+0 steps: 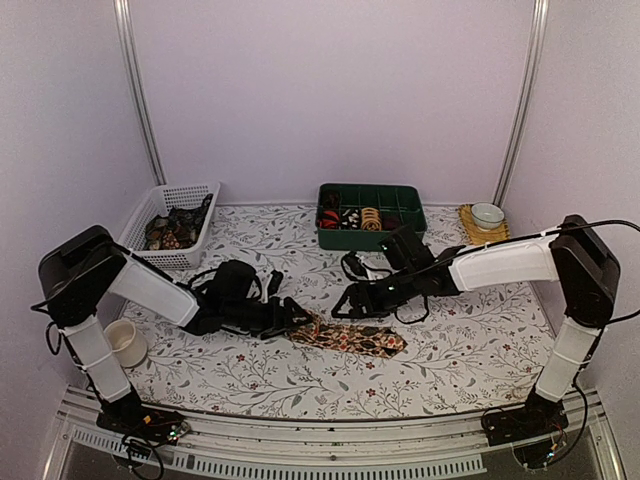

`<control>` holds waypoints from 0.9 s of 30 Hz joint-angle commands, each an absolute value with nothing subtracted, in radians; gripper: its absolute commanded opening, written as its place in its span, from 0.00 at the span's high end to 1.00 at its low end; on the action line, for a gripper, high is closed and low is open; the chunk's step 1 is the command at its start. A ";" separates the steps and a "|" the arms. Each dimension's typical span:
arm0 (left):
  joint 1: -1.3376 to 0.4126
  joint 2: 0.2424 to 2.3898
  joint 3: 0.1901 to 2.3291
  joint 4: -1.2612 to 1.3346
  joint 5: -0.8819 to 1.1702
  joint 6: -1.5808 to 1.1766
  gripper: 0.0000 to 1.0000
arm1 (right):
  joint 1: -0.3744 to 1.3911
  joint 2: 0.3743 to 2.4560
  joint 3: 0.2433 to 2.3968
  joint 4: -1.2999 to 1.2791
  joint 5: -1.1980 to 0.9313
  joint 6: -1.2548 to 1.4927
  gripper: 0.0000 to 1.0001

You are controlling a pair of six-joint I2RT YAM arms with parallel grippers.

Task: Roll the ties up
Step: Roll the tie at the center of the board.

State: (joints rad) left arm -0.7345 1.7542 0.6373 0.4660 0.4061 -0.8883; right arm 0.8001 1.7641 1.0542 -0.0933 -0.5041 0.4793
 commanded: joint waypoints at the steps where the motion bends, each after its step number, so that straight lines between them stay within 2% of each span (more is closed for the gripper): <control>1: -0.770 1.782 0.664 0.409 0.376 -0.911 0.24 | 0.795 1.850 1.041 -0.051 -0.549 0.526 0.37; 9: -0.808 1.796 0.702 0.296 0.301 -0.932 0.35 | 0.795 1.889 1.019 -0.048 -0.538 0.534 0.39; 14: -0.819 1.808 0.764 0.170 0.217 -0.910 0.54 | 0.795 1.899 1.010 -0.053 -0.519 0.530 0.40; 21: -0.844 1.838 0.922 -0.056 0.056 -0.808 0.74 | 0.795 1.858 1.013 -0.069 -0.498 0.515 0.40; 27: -0.886 1.892 1.115 -0.305 -0.171 -0.642 0.76 | 0.789 1.756 1.031 -0.127 -0.456 0.486 0.38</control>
